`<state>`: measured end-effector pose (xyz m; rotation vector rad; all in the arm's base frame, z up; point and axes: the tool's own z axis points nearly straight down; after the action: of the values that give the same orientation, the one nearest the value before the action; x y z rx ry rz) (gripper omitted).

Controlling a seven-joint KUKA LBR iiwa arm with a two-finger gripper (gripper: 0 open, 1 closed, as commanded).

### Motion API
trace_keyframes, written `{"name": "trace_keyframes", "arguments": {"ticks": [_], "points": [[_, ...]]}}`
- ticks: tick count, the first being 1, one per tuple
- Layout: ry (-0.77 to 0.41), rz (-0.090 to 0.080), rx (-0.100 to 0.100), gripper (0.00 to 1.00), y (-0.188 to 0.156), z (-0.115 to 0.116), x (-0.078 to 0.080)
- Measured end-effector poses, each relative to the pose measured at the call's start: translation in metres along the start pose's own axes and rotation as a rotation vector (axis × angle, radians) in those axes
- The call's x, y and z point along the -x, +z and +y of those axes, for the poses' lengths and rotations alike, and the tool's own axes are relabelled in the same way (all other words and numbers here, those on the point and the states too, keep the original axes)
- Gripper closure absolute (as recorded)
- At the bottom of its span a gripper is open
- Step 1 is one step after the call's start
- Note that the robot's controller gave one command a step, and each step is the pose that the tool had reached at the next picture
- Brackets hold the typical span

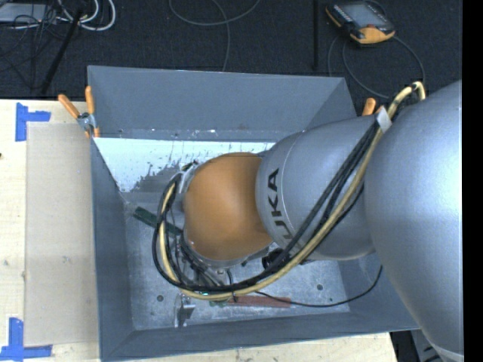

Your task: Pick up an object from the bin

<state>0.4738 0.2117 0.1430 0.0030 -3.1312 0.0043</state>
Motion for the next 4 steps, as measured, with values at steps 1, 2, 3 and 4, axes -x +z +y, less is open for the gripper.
{"name": "trace_keyframes", "arguments": {"ticks": [1,2,3,4], "points": [[0.004,-0.007,0.002,0.0,-0.004,-0.001,0.002],[0.031,-0.009,0.004,0.0,0.008,-0.055,0.031],[0.019,-0.017,0.001,0.0,0.055,-0.07,0.067],[-0.033,-0.01,0.004,0.0,0.059,-0.099,0.039]]}}
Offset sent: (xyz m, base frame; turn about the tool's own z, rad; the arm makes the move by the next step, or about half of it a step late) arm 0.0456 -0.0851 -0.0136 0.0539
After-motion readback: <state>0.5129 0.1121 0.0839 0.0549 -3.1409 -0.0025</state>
